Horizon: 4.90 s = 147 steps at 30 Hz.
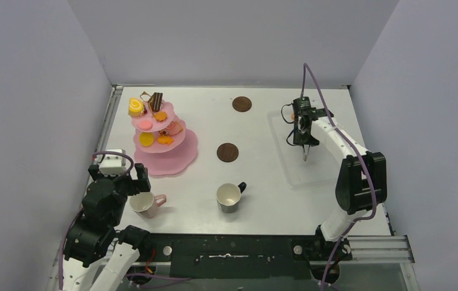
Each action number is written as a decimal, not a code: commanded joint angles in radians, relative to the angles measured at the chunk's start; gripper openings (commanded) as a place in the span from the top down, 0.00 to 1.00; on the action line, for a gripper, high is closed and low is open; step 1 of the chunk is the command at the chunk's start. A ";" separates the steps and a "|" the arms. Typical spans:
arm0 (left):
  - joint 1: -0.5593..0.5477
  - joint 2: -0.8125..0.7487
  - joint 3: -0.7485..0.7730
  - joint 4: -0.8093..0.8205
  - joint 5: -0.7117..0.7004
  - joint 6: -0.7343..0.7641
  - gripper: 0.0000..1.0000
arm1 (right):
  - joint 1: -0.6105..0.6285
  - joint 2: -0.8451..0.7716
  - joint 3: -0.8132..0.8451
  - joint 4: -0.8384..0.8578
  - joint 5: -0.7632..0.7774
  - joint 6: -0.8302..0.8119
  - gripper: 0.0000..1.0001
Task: Serve the afternoon tea
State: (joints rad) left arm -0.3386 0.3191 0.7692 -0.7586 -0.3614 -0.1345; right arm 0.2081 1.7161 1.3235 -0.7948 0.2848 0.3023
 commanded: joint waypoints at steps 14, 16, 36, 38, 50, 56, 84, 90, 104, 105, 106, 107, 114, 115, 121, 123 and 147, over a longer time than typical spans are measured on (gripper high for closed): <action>0.003 -0.015 0.008 0.060 0.004 0.005 0.12 | 0.125 -0.196 0.098 -0.034 -0.057 0.055 0.63; 0.004 -0.015 0.008 0.059 0.003 0.006 0.12 | 0.153 -0.203 0.099 -0.018 -0.085 0.064 0.63; 0.032 -0.014 0.007 0.061 0.007 0.005 0.12 | 0.351 0.004 0.157 0.356 -0.516 0.244 0.62; 0.030 -0.013 0.006 0.062 0.009 0.006 0.12 | 0.361 0.038 0.187 0.373 -0.547 0.258 0.62; 0.032 -0.014 0.008 0.058 0.009 0.008 0.12 | 0.430 0.219 0.338 0.469 -0.686 0.345 0.61; 0.032 -0.019 0.006 0.062 0.001 0.010 0.12 | 0.465 0.305 0.418 0.501 -0.731 0.387 0.61; 0.038 -0.015 0.007 0.061 0.003 0.010 0.12 | 0.484 0.344 0.464 0.437 -0.726 0.390 0.54; 0.039 -0.015 0.006 0.062 0.005 0.010 0.12 | 0.439 0.249 0.360 0.432 -0.709 0.369 0.55; 0.041 -0.012 0.007 0.059 0.015 0.010 0.12 | 0.302 0.032 0.251 0.241 -0.545 0.208 0.56; 0.041 -0.012 0.008 0.060 0.016 0.009 0.12 | 0.290 0.018 0.248 0.220 -0.520 0.190 0.56; 0.042 -0.012 0.008 0.061 0.017 0.010 0.12 | 0.281 0.001 0.247 0.195 -0.479 0.170 0.55; 0.042 -0.012 0.007 0.061 0.019 0.009 0.12 | 0.272 -0.012 0.250 0.167 -0.435 0.148 0.55; 0.043 -0.011 0.006 0.064 0.024 0.010 0.12 | 0.191 -0.060 0.258 0.000 -0.161 0.037 0.55; 0.042 -0.011 0.006 0.064 0.024 0.010 0.12 | 0.174 -0.068 0.255 -0.009 -0.142 0.024 0.54; 0.041 -0.012 0.006 0.064 0.024 0.010 0.12 | 0.065 -0.090 0.242 -0.065 -0.058 -0.049 0.54; 0.041 -0.013 0.006 0.062 0.022 0.009 0.12 | 0.021 -0.102 0.227 -0.062 -0.053 -0.070 0.53; 0.039 -0.012 0.005 0.065 0.026 0.009 0.12 | -0.219 -0.042 0.151 0.049 -0.210 -0.145 0.50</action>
State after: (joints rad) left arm -0.3038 0.3077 0.7692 -0.7547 -0.3534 -0.1341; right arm 0.0166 1.6653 1.4876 -0.8120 0.1364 0.1825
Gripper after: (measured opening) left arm 0.879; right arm 0.500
